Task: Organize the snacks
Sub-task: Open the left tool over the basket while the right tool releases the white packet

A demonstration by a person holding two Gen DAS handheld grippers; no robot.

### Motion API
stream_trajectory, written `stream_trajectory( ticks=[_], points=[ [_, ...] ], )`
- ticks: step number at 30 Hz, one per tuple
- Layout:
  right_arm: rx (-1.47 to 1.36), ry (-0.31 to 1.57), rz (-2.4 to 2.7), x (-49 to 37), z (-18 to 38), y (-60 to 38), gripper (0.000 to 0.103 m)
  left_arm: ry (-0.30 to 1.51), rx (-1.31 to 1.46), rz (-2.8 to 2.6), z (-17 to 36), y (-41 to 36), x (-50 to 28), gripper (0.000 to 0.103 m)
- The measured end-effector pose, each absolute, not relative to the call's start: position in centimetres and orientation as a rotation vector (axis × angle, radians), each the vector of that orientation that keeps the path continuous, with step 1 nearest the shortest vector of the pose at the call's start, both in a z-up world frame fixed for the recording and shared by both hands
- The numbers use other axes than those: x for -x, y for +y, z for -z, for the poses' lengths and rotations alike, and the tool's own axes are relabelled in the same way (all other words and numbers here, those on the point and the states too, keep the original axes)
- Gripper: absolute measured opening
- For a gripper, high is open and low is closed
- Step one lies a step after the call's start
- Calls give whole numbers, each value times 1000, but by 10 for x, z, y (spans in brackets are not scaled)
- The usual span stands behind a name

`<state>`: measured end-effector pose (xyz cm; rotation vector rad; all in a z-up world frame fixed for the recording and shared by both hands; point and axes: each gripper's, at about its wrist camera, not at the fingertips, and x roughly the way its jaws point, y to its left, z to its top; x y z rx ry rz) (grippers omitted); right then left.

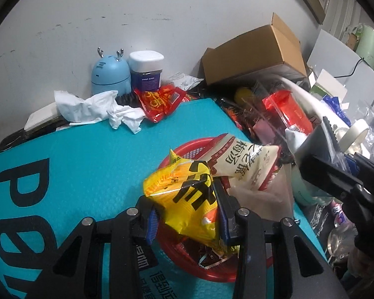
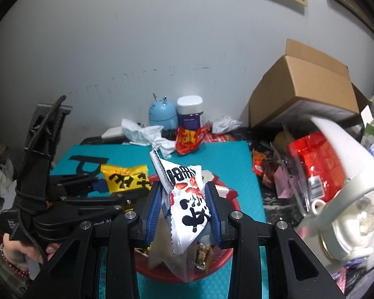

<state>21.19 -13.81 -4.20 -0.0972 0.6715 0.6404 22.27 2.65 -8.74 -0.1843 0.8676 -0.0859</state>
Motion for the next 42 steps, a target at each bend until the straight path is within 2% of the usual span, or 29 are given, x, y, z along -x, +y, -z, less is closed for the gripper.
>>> stream_trajectory(
  ticks=[7, 12, 19, 21, 23, 25, 40, 42],
  points=[
    [94, 679, -639, -215, 45, -138, 34, 878, 129, 74, 91, 19, -224, 37],
    [93, 674, -631, -215, 45, -139, 34, 987, 108, 82, 113, 14, -232, 37],
    [87, 672, -633, -214, 43, -140, 34, 988, 106, 88, 105, 12, -231, 37],
    [86, 672, -633, -214, 43, -140, 34, 987, 119, 91, 101, 13, -230, 44],
    [85, 673, -634, -213, 42, -141, 34, 986, 124, 102, 97, 13, -228, 69],
    [83, 673, -636, -213, 41, -141, 34, 962, 104, 89, 89, 11, -223, 77],
    [170, 682, -691, -210, 42, -106, 35, 846, 69, -24, 37, 42, -197, 77],
    [180, 688, -696, -213, 46, -100, 38, 841, 76, -37, 36, 48, -196, 77]
  ],
)
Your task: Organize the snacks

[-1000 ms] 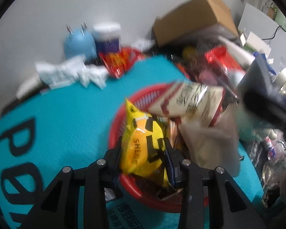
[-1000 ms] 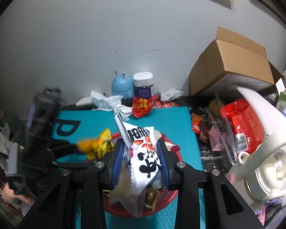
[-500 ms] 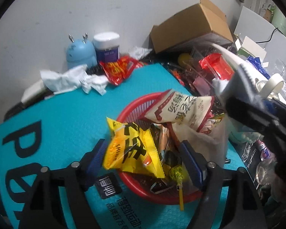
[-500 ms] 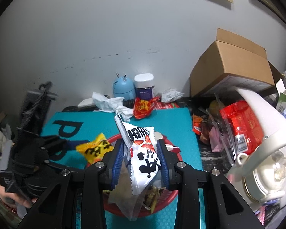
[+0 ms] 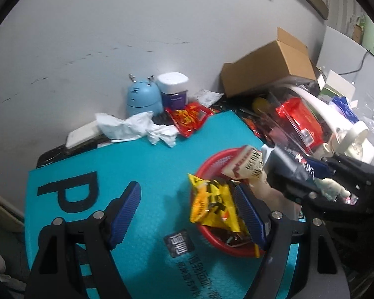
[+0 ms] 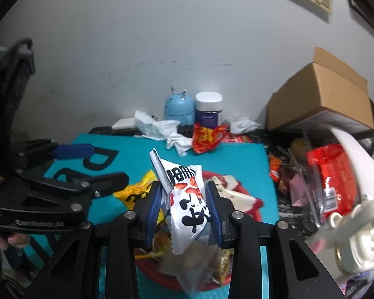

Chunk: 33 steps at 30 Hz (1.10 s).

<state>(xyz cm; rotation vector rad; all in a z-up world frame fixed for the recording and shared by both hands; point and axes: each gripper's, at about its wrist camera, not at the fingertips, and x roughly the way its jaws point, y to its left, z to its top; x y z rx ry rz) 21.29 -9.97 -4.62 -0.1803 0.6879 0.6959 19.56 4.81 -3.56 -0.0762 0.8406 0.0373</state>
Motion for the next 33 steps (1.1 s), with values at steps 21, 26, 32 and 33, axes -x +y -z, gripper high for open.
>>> stream_trajectory(
  ticks=[21, 26, 32, 33],
  points=[
    [182, 724, -701, -210, 48, -101, 48, 832, 114, -40, 30, 54, -191, 77],
    [174, 714, -672, -205, 38, -112, 48, 805, 116, 4, 21, 44, -186, 77],
    [167, 678, -635, -192, 18, -130, 48, 768, 121, 25, 4, 33, -173, 77],
    [165, 666, -631, -189, 13, -133, 48, 757, 120, 29, -1, 30, -168, 77]
  ],
)
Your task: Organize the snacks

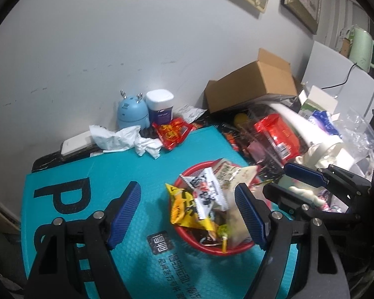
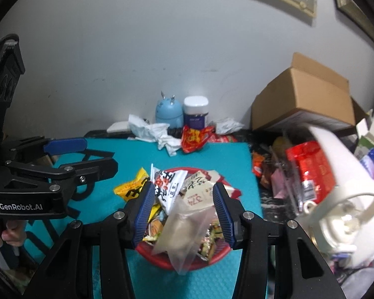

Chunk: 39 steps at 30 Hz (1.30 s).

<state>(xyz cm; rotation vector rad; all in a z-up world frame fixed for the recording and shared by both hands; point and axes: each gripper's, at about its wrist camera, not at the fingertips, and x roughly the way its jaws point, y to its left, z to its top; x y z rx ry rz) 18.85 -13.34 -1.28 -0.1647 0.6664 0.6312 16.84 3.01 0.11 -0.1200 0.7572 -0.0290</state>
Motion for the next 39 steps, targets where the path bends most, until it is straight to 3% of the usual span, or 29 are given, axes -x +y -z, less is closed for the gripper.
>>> stream_trajectory(
  ticks=[15, 28, 39],
  points=[
    [158, 500, -564, -117, -58, -174, 49, 592, 82, 70, -67, -4, -98, 77],
    [142, 391, -503, -36, -87, -218, 73, 533, 45, 126, -86, -38, -28, 77],
    [107, 429, -452, 4, -66, -237, 73, 566, 38, 148, -60, -50, 10, 77]
  ],
)
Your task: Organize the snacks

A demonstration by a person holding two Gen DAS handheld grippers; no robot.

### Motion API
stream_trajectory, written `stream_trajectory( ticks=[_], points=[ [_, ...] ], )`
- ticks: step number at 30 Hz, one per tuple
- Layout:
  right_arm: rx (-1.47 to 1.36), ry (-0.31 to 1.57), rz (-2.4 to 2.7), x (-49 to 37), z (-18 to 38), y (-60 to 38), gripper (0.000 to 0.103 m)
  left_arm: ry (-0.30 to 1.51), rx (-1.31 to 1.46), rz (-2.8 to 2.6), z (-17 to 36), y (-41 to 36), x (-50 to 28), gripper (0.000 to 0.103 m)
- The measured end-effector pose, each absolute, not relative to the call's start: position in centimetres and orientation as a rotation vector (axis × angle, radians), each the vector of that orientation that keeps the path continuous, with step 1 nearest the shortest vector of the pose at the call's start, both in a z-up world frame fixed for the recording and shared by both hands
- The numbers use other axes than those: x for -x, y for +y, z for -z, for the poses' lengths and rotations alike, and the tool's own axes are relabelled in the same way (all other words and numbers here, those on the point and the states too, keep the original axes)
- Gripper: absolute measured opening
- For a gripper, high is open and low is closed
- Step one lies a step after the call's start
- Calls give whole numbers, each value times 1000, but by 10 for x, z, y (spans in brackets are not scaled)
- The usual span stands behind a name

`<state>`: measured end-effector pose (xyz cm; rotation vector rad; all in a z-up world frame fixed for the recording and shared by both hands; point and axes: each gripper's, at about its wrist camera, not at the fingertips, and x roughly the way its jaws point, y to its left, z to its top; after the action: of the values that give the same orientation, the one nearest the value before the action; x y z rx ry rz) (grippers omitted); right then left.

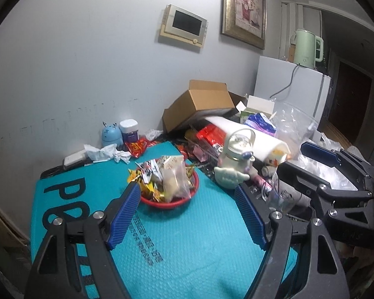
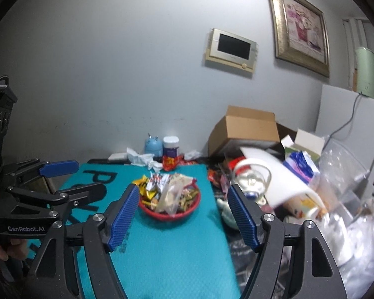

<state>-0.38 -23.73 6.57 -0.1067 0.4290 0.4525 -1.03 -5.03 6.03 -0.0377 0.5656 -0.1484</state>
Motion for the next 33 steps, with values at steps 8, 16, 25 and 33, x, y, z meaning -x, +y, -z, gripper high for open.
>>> stream_trajectory(
  ticks=[8, 16, 25, 33],
  points=[
    [80, 479, -455, 18, -39, -242, 73, 595, 44, 151, -37, -55, 22, 77],
    [64, 545, -451, 21, -18, -244, 73, 621, 61, 159, -23, -55, 27, 77],
    [61, 552, -451, 21, -15, -246, 73, 631, 80, 166, -21, -55, 25, 77],
    [64, 559, -459, 18, -15, -244, 73, 643, 90, 166, -18, -56, 24, 77]
  ],
)
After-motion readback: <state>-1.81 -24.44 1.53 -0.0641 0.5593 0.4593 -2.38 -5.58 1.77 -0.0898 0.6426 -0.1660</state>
